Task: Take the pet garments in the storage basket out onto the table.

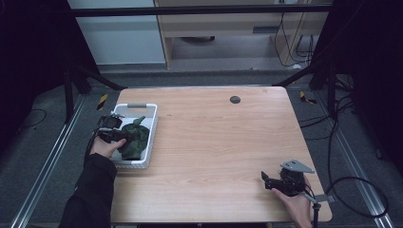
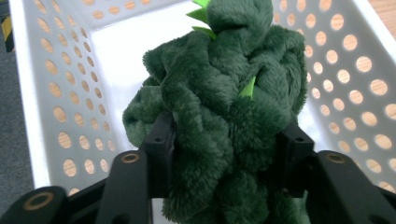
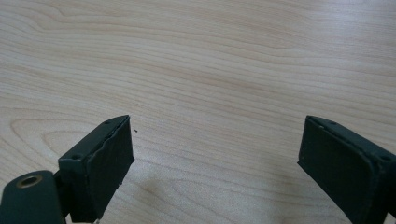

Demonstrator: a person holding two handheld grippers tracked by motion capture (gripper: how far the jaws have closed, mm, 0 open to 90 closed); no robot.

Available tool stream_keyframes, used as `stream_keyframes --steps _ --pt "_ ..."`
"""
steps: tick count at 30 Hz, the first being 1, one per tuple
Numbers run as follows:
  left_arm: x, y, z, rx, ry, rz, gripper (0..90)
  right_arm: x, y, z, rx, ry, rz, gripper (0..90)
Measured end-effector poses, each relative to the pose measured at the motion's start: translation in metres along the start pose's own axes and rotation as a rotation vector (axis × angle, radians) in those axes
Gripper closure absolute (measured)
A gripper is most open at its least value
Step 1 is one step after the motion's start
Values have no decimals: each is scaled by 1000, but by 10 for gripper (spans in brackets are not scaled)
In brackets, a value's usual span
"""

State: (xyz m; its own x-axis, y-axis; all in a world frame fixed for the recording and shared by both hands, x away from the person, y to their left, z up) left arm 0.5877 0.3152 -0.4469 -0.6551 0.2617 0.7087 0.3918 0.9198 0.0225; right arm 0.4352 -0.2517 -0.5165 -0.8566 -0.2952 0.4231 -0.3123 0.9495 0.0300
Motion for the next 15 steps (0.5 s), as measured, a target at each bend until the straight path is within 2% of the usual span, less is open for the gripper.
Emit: stream_keyframes --steps 8,15 --pt "0 1 2 -2 9 0 615 0 1 0 -1 4 0 101" --pt "2 2 2 2 10 7 666 0 1 0 -2 4 -2 101"
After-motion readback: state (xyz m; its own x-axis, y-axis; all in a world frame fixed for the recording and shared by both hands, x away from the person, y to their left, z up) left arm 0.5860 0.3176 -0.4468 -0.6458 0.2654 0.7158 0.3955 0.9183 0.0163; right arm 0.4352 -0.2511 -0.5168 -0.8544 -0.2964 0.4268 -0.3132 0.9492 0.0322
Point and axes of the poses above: each handheld gripper's, and its own axes: x roughly backward along the jaws, z roughly out of its underside, y roughly to its left, the point moved 2 cm from there along -x, roughly forward along the jaws, and after that the axes turned 12 degrees about -y, right-handed, at the moved point
